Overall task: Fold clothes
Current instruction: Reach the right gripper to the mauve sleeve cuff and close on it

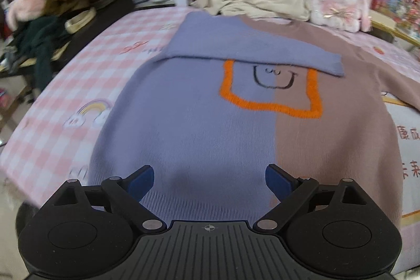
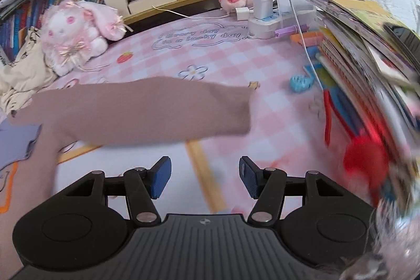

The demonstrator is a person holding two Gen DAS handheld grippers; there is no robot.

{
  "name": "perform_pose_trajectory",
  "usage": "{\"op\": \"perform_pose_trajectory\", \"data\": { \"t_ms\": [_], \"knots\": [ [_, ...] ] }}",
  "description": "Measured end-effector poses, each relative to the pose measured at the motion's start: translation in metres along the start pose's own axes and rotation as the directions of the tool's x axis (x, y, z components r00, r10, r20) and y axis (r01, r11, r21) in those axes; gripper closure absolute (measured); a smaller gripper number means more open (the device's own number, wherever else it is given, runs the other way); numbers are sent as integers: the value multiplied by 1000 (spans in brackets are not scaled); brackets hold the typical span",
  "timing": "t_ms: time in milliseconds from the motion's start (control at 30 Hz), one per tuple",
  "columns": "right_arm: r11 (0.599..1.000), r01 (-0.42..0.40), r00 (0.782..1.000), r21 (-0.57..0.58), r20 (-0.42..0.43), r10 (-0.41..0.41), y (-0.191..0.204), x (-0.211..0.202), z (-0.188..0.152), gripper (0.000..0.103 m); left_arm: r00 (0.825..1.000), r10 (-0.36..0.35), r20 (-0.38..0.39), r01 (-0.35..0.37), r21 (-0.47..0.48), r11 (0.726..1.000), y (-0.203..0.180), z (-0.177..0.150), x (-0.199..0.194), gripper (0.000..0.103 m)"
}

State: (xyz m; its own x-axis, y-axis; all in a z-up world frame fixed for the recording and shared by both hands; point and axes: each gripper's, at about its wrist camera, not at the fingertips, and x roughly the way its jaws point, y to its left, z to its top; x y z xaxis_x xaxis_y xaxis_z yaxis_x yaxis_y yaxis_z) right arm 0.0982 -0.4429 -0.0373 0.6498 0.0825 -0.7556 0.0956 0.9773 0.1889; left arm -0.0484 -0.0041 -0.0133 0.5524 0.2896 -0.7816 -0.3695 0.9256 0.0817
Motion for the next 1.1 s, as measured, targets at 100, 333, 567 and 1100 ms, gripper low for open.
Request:
{"op": "perform_pose_trajectory", "data": {
  "t_ms": [100,333,567,1100],
  "knots": [
    [1000,-9,1000,5,-18,9,-15,16,16,48,998,55,-8,-56,-25,998,-3,-7,-9,9],
    [993,-51,998,103,-30,54,-41,34,31,56,993,116,-19,-118,-85,989,-7,-14,-22,9],
    [984,-119,992,133,-28,124,-40,37,32,56,993,114,-9,-115,-46,992,-26,-11,-25,9],
    [928,-220,966,302,-62,249,-33,25,10,55,992,124,17,-124,4,992,-33,-7,-26,8]
  ]
}}
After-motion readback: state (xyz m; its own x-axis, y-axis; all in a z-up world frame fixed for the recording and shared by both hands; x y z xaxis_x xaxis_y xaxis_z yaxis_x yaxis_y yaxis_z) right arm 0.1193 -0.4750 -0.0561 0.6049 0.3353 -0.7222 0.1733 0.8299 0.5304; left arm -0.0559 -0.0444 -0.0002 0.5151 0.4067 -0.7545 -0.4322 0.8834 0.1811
